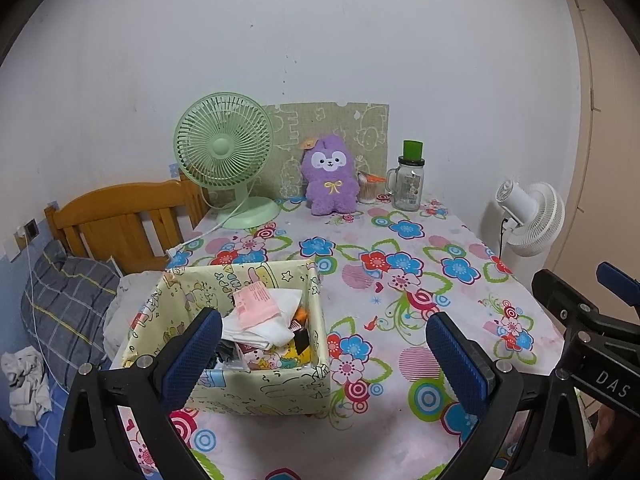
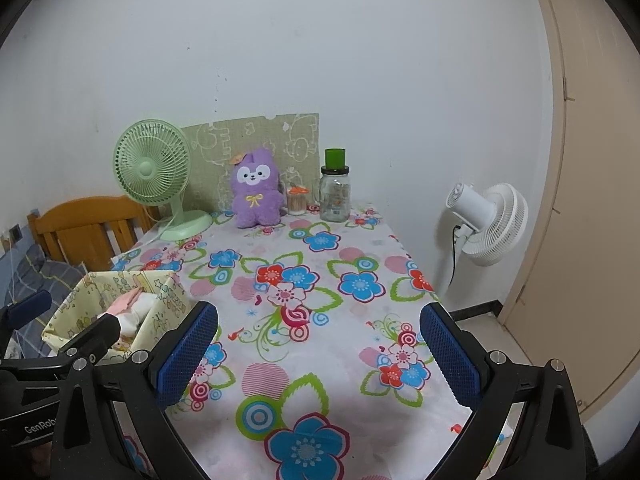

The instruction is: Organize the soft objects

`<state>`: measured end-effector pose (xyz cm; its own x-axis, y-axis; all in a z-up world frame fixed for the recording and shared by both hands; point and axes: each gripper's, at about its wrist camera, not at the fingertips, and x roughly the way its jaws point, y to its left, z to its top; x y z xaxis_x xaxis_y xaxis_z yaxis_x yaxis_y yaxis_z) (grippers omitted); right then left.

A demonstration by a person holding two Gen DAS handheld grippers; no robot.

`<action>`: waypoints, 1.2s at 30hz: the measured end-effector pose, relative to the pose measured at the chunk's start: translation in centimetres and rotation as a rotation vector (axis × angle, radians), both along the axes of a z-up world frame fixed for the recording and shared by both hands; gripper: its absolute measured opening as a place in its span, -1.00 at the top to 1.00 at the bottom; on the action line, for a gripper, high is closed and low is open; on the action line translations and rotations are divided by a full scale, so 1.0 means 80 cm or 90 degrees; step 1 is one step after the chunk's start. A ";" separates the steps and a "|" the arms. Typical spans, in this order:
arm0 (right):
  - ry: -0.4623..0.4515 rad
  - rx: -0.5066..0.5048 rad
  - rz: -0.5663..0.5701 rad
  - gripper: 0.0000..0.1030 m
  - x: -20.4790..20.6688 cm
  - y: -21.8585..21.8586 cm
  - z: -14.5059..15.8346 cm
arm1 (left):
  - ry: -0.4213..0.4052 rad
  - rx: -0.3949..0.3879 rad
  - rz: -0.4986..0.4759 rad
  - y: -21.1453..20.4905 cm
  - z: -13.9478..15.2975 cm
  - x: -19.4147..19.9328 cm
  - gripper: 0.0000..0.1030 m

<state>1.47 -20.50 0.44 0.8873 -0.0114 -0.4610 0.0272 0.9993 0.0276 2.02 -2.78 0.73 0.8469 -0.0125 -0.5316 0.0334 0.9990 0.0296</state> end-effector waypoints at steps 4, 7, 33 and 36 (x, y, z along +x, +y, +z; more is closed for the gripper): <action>0.001 -0.001 0.001 -0.98 0.000 0.000 0.000 | -0.001 0.002 0.004 0.000 0.000 0.000 -0.99; 0.001 0.000 0.001 -0.98 0.000 0.001 -0.001 | -0.002 0.000 0.004 -0.001 0.000 -0.001 -0.99; 0.003 -0.001 0.001 -0.99 -0.002 0.001 -0.002 | 0.003 0.000 0.008 0.002 -0.001 0.001 -0.99; 0.005 0.002 0.003 -0.99 -0.002 0.000 -0.002 | 0.002 0.000 0.009 0.002 -0.001 0.001 -0.99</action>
<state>1.33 -20.48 0.26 0.8836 -0.0052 -0.4681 0.0220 0.9993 0.0304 2.08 -2.62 0.65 0.8452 -0.0010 -0.5345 0.0199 0.9994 0.0296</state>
